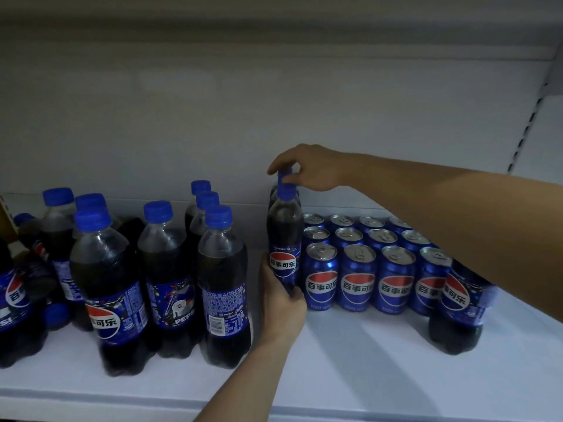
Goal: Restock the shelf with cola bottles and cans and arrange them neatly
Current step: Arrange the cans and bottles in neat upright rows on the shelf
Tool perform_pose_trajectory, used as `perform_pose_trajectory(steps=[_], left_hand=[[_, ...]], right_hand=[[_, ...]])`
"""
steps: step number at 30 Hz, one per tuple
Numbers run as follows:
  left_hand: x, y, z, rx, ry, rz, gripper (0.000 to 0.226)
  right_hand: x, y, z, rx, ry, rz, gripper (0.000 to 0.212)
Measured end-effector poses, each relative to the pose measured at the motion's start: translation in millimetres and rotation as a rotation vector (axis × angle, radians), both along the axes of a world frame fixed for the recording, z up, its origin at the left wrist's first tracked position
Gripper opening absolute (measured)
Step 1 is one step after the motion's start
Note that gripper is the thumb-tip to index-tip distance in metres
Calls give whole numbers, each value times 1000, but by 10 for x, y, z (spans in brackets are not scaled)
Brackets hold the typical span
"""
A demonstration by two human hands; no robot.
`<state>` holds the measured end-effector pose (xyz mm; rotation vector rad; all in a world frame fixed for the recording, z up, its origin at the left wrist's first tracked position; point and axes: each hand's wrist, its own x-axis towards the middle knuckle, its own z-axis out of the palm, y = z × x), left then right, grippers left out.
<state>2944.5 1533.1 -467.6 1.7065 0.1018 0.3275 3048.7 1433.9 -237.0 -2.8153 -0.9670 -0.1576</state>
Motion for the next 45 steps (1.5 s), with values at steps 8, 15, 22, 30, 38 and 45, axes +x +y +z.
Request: perform_pose_trajectory(steps=[8, 15, 22, 30, 38, 45], left_hand=[[51, 53, -11, -14, 3, -30, 97], [123, 76, 6, -34, -21, -69, 98], [-15, 30, 96, 53, -108, 58, 97], [-529, -344, 648, 317, -380, 208, 94], [-802, -770, 673, 357, -389, -286, 75], [-811, -789, 766, 223, -338, -425, 87]], right_hand=[[121, 95, -68, -7, 26, -33, 23], [-144, -130, 180, 82, -33, -54, 33], [-806, -1091, 543, -148, 14, -212, 25], [-1388, -1831, 349, -302, -16, -473, 53], [-1621, -1935, -25, -239, -52, -553, 34], [-1677, -1509, 498, 374, -207, -396, 22]])
